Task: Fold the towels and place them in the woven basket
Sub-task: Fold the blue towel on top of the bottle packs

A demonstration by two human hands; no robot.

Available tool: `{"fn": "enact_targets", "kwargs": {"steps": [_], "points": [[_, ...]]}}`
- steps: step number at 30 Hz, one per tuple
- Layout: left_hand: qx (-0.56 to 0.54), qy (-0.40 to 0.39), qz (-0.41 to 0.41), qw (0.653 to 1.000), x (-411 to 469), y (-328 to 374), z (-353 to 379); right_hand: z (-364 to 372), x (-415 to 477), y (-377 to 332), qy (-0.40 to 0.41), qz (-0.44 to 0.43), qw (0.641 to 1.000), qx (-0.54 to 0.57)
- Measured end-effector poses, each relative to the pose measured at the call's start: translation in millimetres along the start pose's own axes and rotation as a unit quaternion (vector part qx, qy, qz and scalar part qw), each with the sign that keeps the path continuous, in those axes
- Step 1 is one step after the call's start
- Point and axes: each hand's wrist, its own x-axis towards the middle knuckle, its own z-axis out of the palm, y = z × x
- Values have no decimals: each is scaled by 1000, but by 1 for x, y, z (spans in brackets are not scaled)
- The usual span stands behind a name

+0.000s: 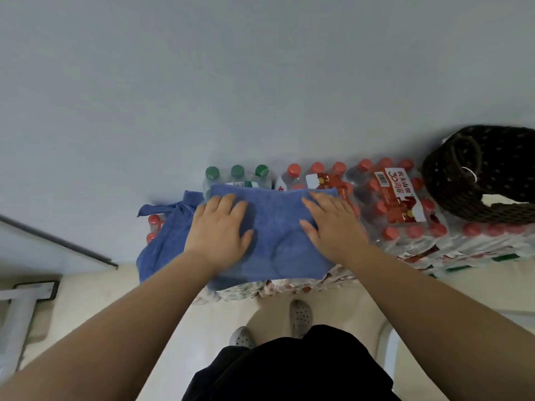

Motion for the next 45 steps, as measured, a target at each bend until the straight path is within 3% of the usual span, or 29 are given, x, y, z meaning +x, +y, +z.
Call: {"fn": "enact_targets", "kwargs": {"steps": [9, 17, 24, 32, 40, 45], "points": [[-7, -80, -42, 996, 58, -19, -1, -17, 53, 17, 0, -8, 998, -55], [29, -96, -66, 993, 79, -17, -11, -28, 73, 32, -55, -10, 998, -32], [-9, -125, -59, 990, 96, -25, -13, -31, 77, 34, -68, -49, 996, -43], [14, -59, -51, 997, 127, -32, -33, -60, 122, 43, -69, -41, 996, -50], [-2, 89, -51, 995, 149, -25, -73, -89, 150, 47, 18, -26, 996, -86], [-11, 110, -59, 992, 121, -32, -62, -80, 115, 49, 112, -45, 993, 10]]}}
